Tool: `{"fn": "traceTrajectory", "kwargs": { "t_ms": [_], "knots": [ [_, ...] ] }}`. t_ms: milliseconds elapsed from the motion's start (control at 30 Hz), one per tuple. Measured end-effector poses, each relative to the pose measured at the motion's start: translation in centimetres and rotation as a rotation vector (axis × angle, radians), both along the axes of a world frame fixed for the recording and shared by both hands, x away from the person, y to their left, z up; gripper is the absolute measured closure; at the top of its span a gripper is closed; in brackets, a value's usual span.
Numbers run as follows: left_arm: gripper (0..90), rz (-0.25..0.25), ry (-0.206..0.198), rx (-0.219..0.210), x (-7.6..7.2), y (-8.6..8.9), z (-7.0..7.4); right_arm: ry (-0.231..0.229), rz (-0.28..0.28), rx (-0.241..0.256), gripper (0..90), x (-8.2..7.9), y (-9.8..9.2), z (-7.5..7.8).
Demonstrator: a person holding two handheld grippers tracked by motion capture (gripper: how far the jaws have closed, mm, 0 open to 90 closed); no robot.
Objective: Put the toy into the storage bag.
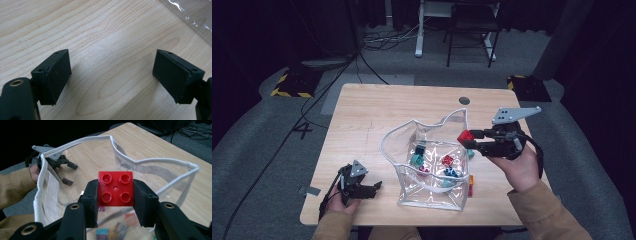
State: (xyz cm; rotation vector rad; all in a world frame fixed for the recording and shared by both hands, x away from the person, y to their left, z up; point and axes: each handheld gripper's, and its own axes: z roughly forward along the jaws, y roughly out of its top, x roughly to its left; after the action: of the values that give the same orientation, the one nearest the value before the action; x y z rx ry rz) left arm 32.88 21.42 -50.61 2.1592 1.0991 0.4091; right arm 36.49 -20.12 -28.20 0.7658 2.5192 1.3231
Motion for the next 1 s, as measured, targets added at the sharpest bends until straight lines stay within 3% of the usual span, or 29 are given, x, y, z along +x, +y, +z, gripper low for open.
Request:
{"fn": "traceTrajectory", "kwargs": {
  "t_ms": [767, 1000],
  "knots": [
    [15.5, 0.000, 0.000, 0.000, 0.0, 0.0, 0.0, 0.008, 0.086, -0.037, 58.6, 2.2, 6.0, -0.1],
    [15.5, 0.000, 0.001, -0.001, 0.0, 0.0, 0.0, 0.016, 0.113, -0.074, 58.7, 2.7, 7.7, -0.7]
  ]
}}
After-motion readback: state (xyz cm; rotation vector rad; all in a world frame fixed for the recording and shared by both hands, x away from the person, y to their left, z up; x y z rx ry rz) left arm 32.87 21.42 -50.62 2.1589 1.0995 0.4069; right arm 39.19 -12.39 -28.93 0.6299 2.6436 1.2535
